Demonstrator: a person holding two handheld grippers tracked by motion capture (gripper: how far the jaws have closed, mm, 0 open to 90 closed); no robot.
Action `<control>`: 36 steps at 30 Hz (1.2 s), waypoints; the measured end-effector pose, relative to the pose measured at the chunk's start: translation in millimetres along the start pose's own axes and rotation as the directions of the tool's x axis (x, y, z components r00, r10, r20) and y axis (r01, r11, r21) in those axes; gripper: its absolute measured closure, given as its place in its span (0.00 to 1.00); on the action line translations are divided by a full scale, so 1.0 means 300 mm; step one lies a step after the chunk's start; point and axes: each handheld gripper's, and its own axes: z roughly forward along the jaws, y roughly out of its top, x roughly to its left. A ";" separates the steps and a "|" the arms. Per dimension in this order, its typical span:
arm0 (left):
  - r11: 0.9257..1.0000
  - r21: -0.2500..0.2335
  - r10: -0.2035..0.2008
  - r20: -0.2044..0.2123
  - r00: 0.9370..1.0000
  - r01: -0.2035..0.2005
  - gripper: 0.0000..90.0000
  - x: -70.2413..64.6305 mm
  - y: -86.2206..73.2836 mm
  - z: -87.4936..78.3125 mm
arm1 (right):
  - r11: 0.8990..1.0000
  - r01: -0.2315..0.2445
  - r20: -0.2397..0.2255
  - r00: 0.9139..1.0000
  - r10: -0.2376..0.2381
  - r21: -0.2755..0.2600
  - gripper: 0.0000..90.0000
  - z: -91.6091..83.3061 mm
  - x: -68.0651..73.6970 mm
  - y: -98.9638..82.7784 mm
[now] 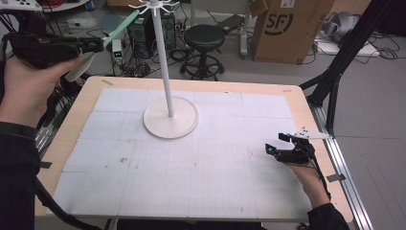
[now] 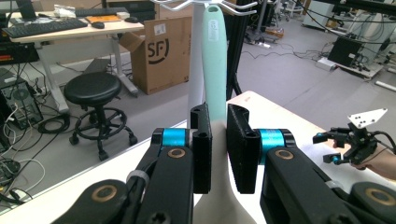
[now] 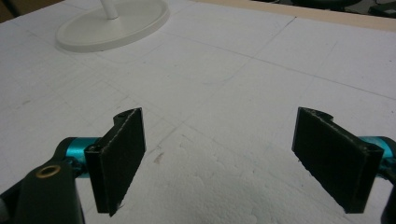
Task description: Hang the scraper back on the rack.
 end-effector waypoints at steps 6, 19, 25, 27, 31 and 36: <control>1.000 0.012 0.009 -0.004 1.000 -0.009 0.89 -0.002 -0.006 0.010 | 1.000 0.001 -0.001 1.000 -0.001 0.000 0.18 -0.001 0.000 0.000; 1.000 0.016 -0.003 -0.005 1.000 0.003 0.75 0.005 -0.036 0.028 | 1.000 0.001 -0.001 1.000 -0.001 0.001 0.18 0.000 -0.001 0.000; 1.000 0.012 -0.019 -0.014 1.000 0.019 0.56 0.018 -0.103 0.015 | 1.000 0.000 -0.002 1.000 0.000 0.001 0.18 0.000 0.000 0.000; 1.000 0.009 -0.018 -0.012 1.000 0.018 0.49 0.022 -0.143 0.009 | 1.000 0.001 -0.001 1.000 -0.001 -0.001 0.18 0.000 -0.002 0.000; 1.000 -0.009 -0.003 -0.007 1.000 0.003 0.38 0.020 -0.247 0.004 | 1.000 0.001 -0.001 1.000 -0.001 0.002 0.18 0.002 -0.002 -0.001; 1.000 -0.020 0.010 0.025 1.000 -0.010 0.32 0.011 -0.399 0.016 | 1.000 0.009 -0.002 1.000 -0.009 0.008 0.18 0.003 0.002 -0.001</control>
